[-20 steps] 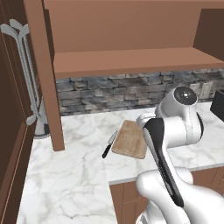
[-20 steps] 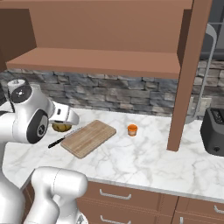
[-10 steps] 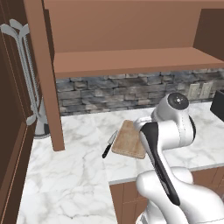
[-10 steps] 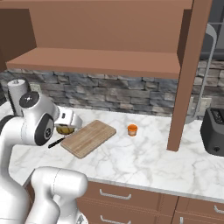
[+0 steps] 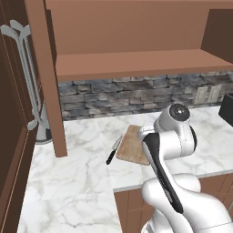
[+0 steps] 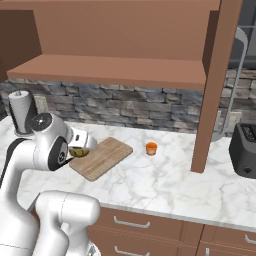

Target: Pick the bread, place it on the cutting board, pick the jam, place it on the counter, and close the cabinet.

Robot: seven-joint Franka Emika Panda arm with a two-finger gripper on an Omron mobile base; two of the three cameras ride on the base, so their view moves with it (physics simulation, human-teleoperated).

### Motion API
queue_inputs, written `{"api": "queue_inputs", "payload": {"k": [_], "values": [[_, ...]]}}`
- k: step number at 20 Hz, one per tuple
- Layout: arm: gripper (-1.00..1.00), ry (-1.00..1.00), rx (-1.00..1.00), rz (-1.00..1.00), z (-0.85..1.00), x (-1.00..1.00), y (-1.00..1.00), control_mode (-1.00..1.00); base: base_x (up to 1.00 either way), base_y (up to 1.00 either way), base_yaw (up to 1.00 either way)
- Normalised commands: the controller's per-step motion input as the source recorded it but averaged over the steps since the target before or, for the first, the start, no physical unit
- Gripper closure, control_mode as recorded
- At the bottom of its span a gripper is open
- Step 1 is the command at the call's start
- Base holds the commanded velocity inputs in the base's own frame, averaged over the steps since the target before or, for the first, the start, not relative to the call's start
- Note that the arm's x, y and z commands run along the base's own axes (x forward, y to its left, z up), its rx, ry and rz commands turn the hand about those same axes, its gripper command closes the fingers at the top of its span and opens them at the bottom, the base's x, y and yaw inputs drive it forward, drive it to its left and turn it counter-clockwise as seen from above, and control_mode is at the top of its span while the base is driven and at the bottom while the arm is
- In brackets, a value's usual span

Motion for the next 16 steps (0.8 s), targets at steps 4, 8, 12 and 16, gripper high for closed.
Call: {"api": "queue_inputs", "payload": {"k": [4,8,12,16], "values": [[1.00,-0.01,0.00,0.00,-0.21,0.26,0.00,-1.00,0.00,0.00,0.00],[1.00,0.00,0.00,0.00,-0.19,0.26,0.00,-1.00,0.00,0.00,0.00],[1.00,0.00,0.00,0.00,-0.20,0.22,0.00,-1.00,0.00,0.00,0.00],[1.00,0.00,0.00,0.00,-0.20,0.20,0.00,-1.00,0.00,0.00,0.00]]}}
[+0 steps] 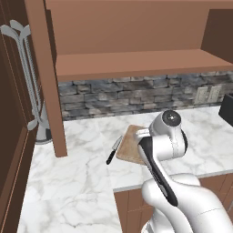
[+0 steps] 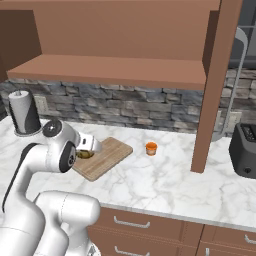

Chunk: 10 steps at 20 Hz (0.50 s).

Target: Pick the bread, place it on the cutting board, pick the jam, place it on the counter, and close the cabinet.

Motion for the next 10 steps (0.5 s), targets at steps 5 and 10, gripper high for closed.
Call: {"api": "queue_inputs", "payload": {"k": [5,10], "values": [[1.00,0.00,0.00,0.00,-0.19,0.17,0.00,-1.00,0.00,0.00,0.00],[1.00,0.00,0.00,0.00,-0.15,0.10,0.00,-1.00,0.00,0.00,0.00]]}}
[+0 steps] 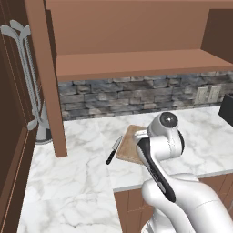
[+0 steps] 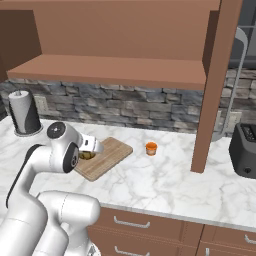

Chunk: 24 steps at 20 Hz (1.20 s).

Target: Pick the bread, place it on the cutting board, pick the jam, place it on the counter, and close the cabinet.

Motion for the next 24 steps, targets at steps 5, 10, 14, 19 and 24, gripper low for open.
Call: {"api": "queue_inputs", "payload": {"k": [5,10,14,19,24], "values": [[1.00,0.00,0.01,0.00,-0.11,0.02,0.00,-1.00,0.00,0.00,0.00],[1.00,0.00,0.00,0.00,-0.22,0.00,0.00,-1.00,0.00,0.00,0.00],[1.00,0.00,0.00,0.00,-0.23,0.00,0.00,-1.00,0.00,0.00,0.00],[1.00,0.00,0.00,0.00,-0.28,0.00,0.00,-1.00,0.00,0.00,0.00],[1.00,0.00,0.00,0.00,-0.30,0.00,0.00,-1.00,0.00,0.00,0.00]]}}
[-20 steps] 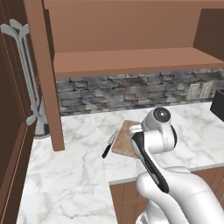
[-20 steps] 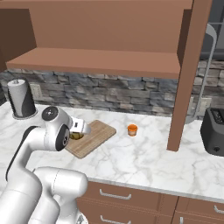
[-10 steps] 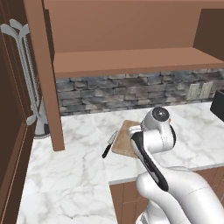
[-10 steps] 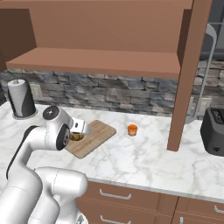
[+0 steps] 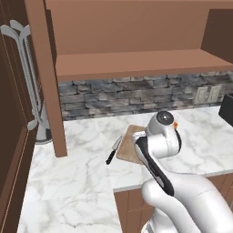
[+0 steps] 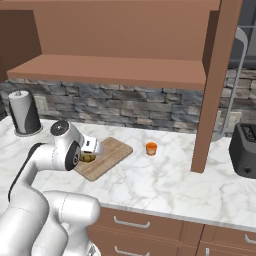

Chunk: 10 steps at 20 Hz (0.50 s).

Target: Pick the bread, place it on the cutting board, pick the jam, place it on the counter, and close the cabinet.

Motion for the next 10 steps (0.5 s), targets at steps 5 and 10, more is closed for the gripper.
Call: {"api": "queue_inputs", "payload": {"k": [5,10], "values": [[1.00,0.00,0.00,0.00,-0.31,0.02,0.00,-1.00,0.00,0.00,0.00],[1.00,0.00,0.00,0.00,-0.26,0.04,0.00,-1.00,0.00,0.00,0.00]]}}
